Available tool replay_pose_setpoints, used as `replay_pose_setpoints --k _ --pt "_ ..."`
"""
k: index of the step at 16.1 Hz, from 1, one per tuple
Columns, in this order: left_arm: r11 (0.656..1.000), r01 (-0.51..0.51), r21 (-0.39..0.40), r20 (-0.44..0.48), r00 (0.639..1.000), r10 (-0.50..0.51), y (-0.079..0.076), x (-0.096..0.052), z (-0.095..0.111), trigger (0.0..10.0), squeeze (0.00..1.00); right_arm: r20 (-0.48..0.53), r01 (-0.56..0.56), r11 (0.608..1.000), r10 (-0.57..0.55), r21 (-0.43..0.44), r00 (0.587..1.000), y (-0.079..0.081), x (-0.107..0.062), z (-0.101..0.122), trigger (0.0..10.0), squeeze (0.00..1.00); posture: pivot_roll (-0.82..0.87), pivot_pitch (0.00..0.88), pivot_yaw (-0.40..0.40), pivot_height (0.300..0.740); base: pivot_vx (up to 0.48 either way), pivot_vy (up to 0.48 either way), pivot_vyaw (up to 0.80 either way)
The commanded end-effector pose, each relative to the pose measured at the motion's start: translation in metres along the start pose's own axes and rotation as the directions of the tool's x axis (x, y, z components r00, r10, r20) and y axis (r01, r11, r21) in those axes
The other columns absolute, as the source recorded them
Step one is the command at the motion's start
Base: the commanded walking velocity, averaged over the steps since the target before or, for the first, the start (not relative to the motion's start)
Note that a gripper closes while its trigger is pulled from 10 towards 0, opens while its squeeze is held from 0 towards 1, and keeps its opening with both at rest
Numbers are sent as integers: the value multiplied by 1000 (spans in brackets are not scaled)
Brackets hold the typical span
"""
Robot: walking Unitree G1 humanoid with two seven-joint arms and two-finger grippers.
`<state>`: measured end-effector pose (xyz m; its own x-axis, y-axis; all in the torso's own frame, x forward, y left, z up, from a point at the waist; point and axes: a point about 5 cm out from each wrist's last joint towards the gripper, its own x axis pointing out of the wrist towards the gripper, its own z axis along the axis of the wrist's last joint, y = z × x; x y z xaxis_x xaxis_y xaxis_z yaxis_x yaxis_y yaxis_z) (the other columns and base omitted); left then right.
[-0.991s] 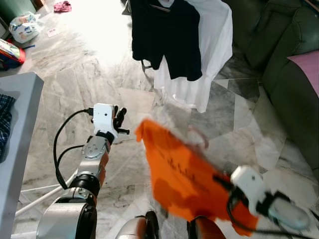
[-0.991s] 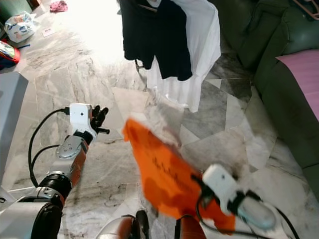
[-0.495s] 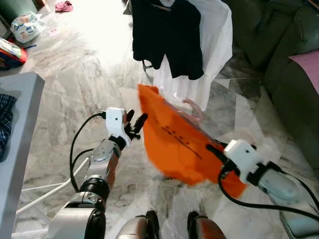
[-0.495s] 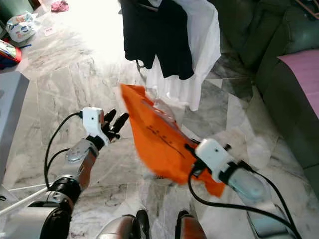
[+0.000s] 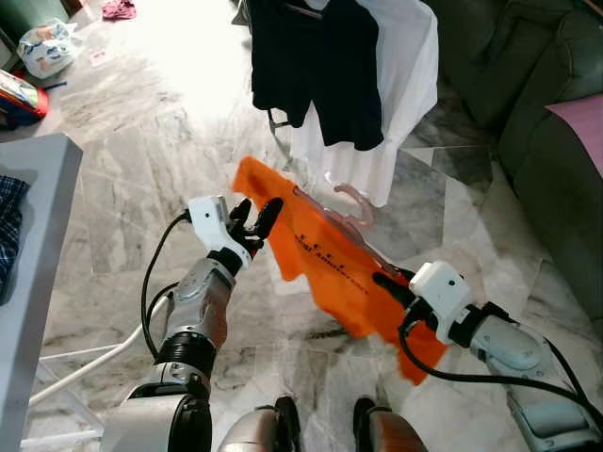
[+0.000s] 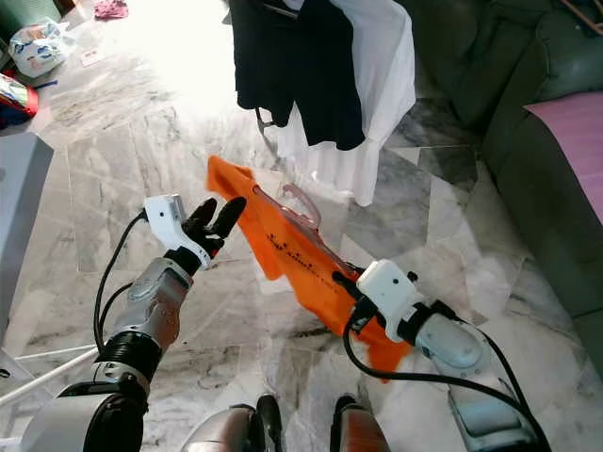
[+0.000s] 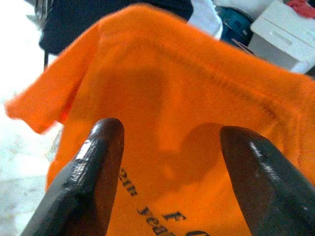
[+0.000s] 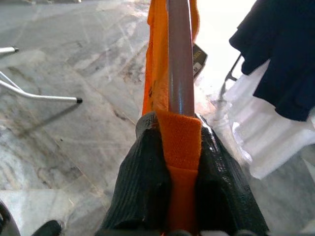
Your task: Hang hanger
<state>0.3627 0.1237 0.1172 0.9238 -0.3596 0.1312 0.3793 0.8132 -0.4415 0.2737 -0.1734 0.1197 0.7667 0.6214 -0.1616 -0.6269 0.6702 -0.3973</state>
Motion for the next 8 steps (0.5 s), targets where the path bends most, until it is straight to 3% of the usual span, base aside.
replay_pose_setpoints --k 1,3,8 --pt "999 -16 -48 -25 1000 15 6 -5 -4 10000 1000 38 0 1000 0 -4 999 -5 0 3 10000 0 -86 264 97 740 0 0 0" --pt "991 25 -131 -47 998 -31 -2 -3 -8 10000 1000 69 -8 999 6 35 998 -12 3 6 10000 0 -87 263 98 740 0 0 0" --pt "984 60 -168 -36 997 -67 -15 0 -8 10000 1000 114 -163 981 151 104 982 3 3 12 10000 0 -86 259 93 740 0 0 0"
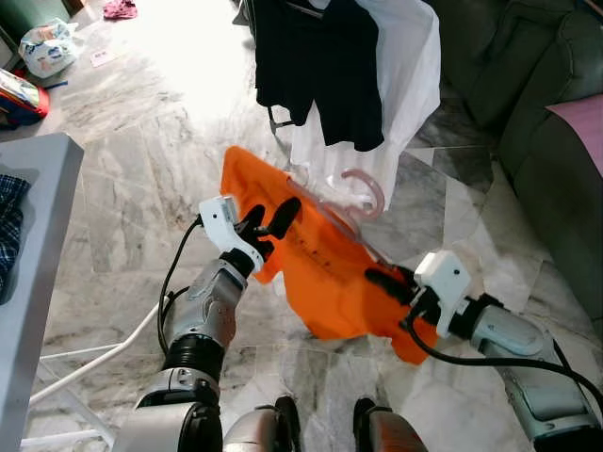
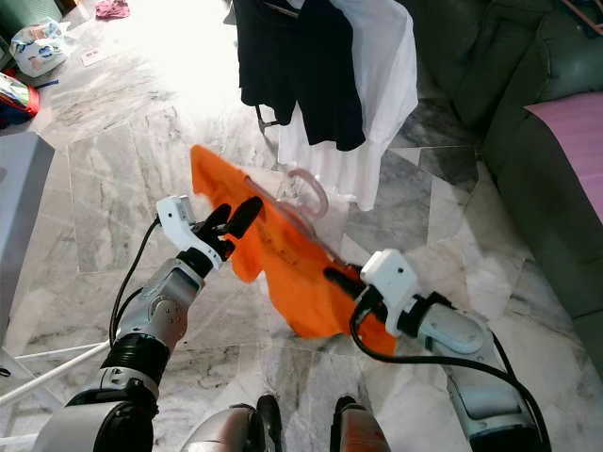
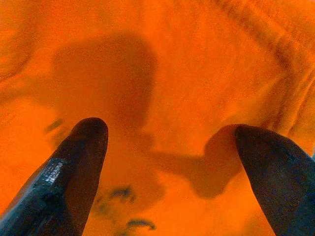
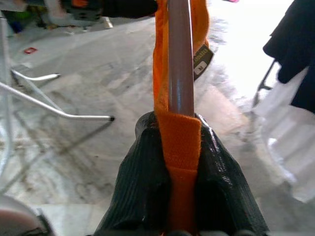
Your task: Hang hanger
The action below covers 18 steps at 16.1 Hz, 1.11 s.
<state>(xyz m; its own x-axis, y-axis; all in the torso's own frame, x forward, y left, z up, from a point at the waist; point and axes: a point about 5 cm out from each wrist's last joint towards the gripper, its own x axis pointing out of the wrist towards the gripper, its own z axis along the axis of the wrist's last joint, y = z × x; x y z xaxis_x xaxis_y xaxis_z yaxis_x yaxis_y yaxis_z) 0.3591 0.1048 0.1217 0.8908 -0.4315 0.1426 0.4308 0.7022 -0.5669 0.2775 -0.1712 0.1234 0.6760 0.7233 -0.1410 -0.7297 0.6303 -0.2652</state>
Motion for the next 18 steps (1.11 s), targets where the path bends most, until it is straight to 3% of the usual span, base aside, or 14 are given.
replay_pose_setpoints --k 1,3,4,6,9,14,15,16,18 --pt "1000 -1 9 -2 1000 1 2 -4 0 10000 1000 46 -58 998 57 21 997 7 0 8 10000 0 -87 259 92 740 0 0 0" --pt "990 -1 142 29 1000 -3 -1 -4 8 10000 1000 43 -77 996 75 49 996 8 -1 7 10000 0 -89 260 91 740 0 0 0" --pt "942 -10 335 79 997 -18 -5 -5 17 10000 0 21 -77 996 76 52 997 7 -2 4 10000 0 -89 260 92 740 0 0 0" --pt "838 -24 545 116 992 -47 -11 -7 23 10000 0 11 -80 995 80 67 997 8 -1 1 10000 0 -90 262 93 740 0 0 0" --pt "778 -34 627 108 993 -44 -10 -12 18 10000 0 17 -64 995 63 80 998 4 1 3 10000 0 -93 262 94 740 0 0 0" --pt "800 -66 596 129 992 -14 -8 -14 11 10000 0 -2 -60 996 61 59 998 1 3 1 10000 0 -90 259 85 740 0 0 0" --pt "811 -72 581 134 991 -9 -8 -14 9 2902 0 6 -73 996 73 59 997 3 5 3 10000 0 -88 258 83 740 0 0 0" --pt "821 -73 566 137 991 -6 -8 -13 9 0 0 11 -79 995 79 57 997 6 7 4 10000 0 -87 258 82 740 0 0 0" --pt "834 -61 549 137 990 -18 -11 -9 8 0 0 21 -101 993 100 58 995 11 9 5 10000 0 -91 257 81 740 0 0 0"
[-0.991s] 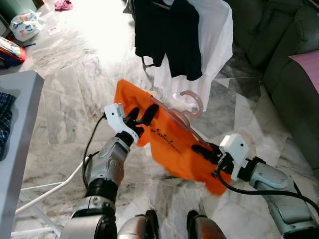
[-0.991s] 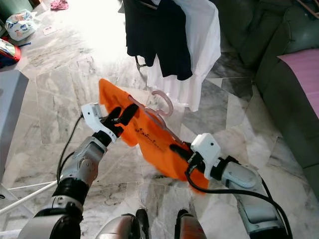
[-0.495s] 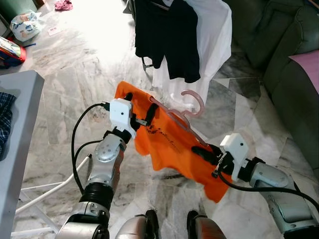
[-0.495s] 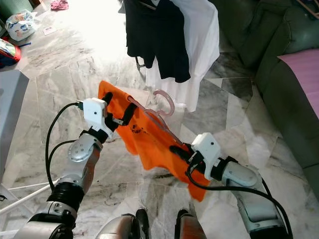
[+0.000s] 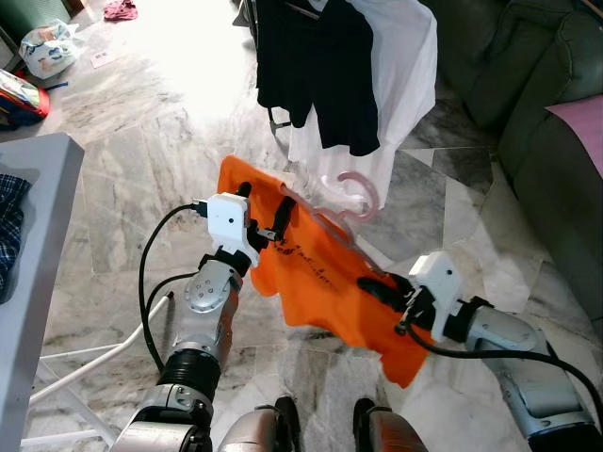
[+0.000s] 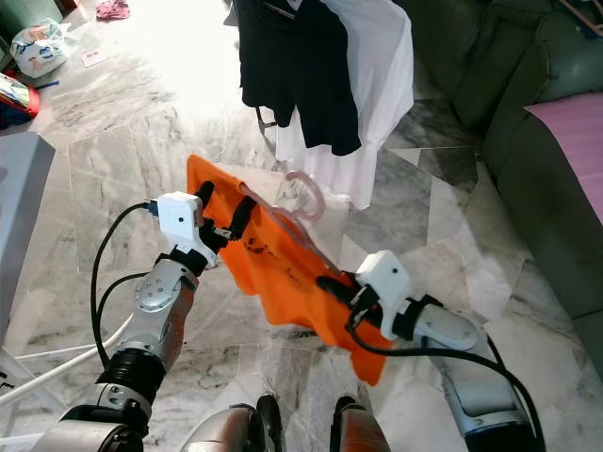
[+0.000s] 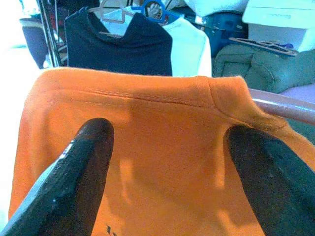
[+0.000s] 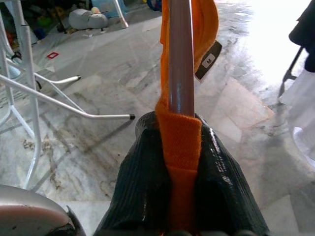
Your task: Hang hanger
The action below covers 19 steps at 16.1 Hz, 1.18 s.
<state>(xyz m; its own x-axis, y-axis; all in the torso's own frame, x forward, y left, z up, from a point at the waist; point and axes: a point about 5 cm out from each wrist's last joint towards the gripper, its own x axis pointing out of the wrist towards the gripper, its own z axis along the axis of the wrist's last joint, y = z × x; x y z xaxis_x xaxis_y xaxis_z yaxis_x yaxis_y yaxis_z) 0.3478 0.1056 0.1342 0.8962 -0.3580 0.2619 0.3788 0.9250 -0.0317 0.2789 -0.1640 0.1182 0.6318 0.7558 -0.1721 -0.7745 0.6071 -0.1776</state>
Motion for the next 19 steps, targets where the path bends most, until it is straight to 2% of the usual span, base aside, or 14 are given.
replay_pose_setpoints --k 1,7,13,19 --pt "1000 23 -20 10 1000 -23 -5 1 -1 0 0 35 -47 999 48 -25 998 8 3 8 10000 0 -95 256 81 740 0 0 0" --pt "997 37 -63 8 999 -37 -11 4 -3 0 0 55 -55 998 56 -19 997 16 7 11 10000 0 -103 254 83 740 0 0 0" --pt "998 -33 -46 -12 999 33 5 2 -5 0 0 60 -55 998 55 -4 997 21 7 11 10000 0 -98 255 81 740 0 0 0" --pt "998 -59 -27 -24 998 59 12 1 -6 0 0 60 -43 999 43 -1 997 21 7 11 10000 0 -94 256 86 740 0 0 0"
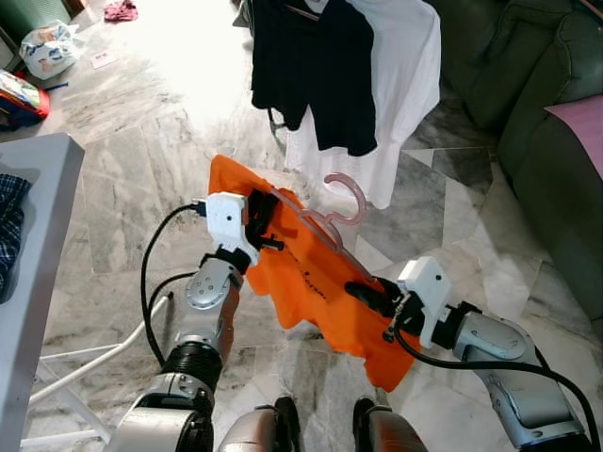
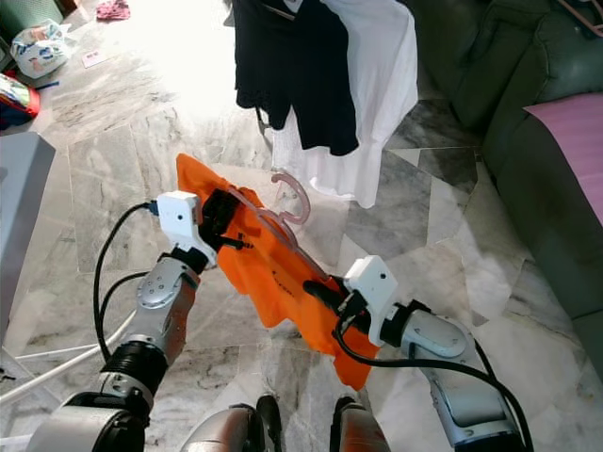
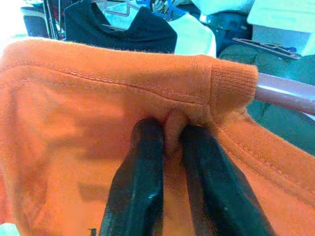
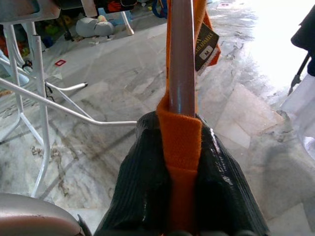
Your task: Hang hanger
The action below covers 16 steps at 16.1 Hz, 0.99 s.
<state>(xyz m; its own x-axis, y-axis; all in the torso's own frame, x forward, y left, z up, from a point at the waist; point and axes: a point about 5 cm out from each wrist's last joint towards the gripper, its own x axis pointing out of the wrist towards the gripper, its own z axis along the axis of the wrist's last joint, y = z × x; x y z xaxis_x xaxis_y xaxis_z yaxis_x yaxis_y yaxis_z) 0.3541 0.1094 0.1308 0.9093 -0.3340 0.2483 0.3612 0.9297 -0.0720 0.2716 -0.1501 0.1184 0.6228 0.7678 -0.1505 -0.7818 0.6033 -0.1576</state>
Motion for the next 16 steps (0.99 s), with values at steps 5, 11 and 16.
replay_pose_setpoints --k 5,11,16 --pt "997 -65 43 -19 998 66 14 -3 -1 0 0 37 -14 1000 15 -14 999 8 0 6 10000 0 -98 258 95 740 0 0 0" --pt "985 -142 103 -35 989 146 28 -6 -1 0 0 30 18 1000 -17 -8 999 6 -7 4 10000 0 -97 260 92 740 0 0 0" --pt "974 -187 127 -26 981 191 38 -7 2 0 0 -51 177 982 -181 -66 982 -13 -24 -7 10000 0 -100 260 86 740 0 0 0"
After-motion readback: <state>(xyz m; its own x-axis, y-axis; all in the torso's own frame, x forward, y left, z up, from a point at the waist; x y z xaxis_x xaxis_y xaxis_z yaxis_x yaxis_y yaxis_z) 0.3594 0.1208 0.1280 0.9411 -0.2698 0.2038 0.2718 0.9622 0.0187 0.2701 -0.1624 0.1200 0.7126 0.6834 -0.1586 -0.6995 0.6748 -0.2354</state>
